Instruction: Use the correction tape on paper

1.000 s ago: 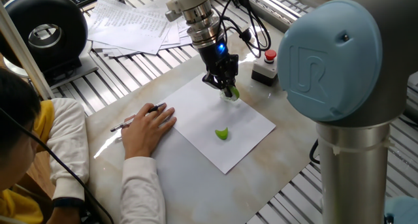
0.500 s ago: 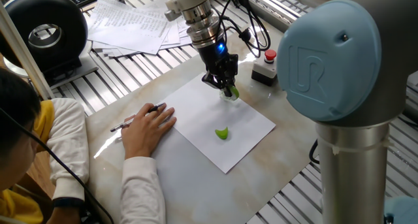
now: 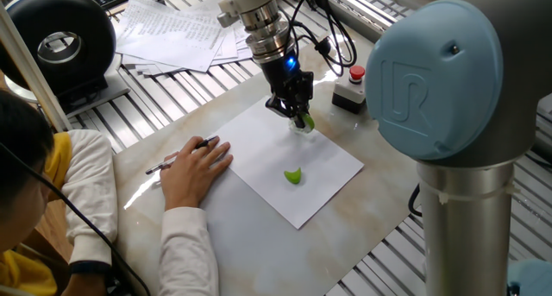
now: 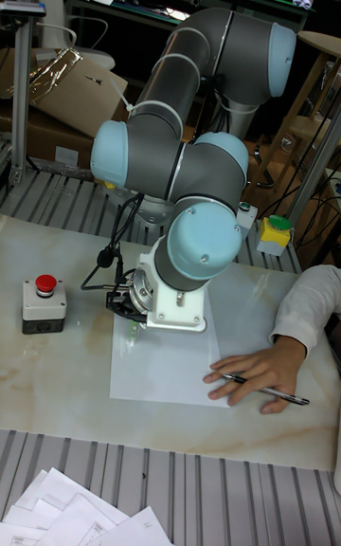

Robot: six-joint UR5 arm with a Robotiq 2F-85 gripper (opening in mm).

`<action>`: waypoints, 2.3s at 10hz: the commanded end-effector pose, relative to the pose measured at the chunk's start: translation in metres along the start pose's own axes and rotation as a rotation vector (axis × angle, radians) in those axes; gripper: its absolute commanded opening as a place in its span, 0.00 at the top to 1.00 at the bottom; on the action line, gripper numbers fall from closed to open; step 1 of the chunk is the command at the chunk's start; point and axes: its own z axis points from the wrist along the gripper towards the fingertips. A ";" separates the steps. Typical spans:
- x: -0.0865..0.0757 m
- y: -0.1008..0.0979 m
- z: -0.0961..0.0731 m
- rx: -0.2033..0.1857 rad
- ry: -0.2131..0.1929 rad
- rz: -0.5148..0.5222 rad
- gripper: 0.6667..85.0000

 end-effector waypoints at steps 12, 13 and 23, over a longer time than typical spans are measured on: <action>-0.025 0.001 -0.008 -0.020 -0.059 -0.009 1.00; -0.025 0.001 -0.007 -0.020 -0.059 -0.007 1.00; -0.014 0.001 -0.006 -0.033 -0.041 -0.008 1.00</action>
